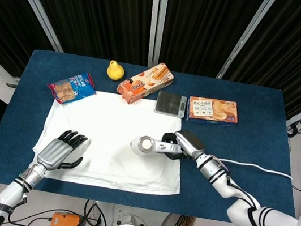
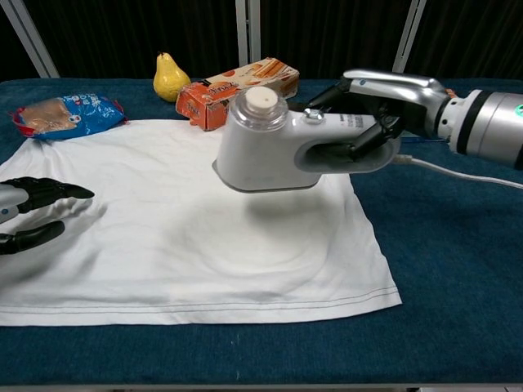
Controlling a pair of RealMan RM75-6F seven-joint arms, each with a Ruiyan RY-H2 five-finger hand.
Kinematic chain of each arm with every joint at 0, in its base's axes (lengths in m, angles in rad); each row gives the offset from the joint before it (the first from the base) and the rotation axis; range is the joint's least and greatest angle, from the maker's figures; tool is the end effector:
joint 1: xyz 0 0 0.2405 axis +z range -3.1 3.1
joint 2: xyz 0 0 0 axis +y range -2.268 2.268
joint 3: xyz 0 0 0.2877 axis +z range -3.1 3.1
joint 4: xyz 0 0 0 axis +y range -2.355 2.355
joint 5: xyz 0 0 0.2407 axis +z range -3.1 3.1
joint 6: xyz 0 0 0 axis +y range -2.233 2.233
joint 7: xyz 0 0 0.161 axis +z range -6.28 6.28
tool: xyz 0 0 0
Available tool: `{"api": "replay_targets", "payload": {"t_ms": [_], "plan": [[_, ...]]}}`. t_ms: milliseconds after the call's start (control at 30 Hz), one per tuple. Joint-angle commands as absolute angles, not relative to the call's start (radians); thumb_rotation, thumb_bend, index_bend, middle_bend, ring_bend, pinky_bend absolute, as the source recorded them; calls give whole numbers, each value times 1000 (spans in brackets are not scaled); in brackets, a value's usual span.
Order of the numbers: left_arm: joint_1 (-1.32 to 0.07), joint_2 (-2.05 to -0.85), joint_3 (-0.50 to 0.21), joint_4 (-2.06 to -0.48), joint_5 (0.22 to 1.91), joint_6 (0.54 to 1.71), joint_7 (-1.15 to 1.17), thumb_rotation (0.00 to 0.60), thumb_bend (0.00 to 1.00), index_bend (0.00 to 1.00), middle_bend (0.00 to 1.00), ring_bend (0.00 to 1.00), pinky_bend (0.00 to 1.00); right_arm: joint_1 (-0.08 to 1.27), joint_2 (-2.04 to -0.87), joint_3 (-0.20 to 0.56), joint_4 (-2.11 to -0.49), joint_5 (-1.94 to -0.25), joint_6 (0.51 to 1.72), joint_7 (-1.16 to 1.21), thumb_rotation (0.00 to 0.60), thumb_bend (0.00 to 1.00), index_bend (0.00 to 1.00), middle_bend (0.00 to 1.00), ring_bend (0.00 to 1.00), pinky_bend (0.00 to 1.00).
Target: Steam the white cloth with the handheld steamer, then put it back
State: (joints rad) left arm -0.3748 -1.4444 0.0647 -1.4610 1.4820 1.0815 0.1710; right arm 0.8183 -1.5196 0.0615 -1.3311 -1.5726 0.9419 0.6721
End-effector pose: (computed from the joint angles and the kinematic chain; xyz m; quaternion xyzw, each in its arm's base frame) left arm -0.3026 0.2491 -0.0363 -0.7644 -0.4034 -0.2989 0.4045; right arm -0.1522 -0.3820 -0.0576 0.6984 -0.5186 0.4703 0.1490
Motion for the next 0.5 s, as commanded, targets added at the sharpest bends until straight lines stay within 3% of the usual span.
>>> {"api": "replay_targets", "payload": {"t_ms": [33,200,500], "plan": [[-375,-1445,65,-1461,1480,1080,173,0,282,77,69,0,0,853,-1611,78,-1267,-1569,912,629,600,703,900,805,802,632],[-378,-1443,66,-1462,1479,1077,176,0,282,77,69,0,0,877,-1696,83,-1198,-1545,870,565,600,703,907,810,807,634],[-379,-1444,67,-1463,1478,1077,177,0,282,77,70,0,0,880,-1735,97,-1147,-1495,846,425,600,703,912,815,812,636]]}}
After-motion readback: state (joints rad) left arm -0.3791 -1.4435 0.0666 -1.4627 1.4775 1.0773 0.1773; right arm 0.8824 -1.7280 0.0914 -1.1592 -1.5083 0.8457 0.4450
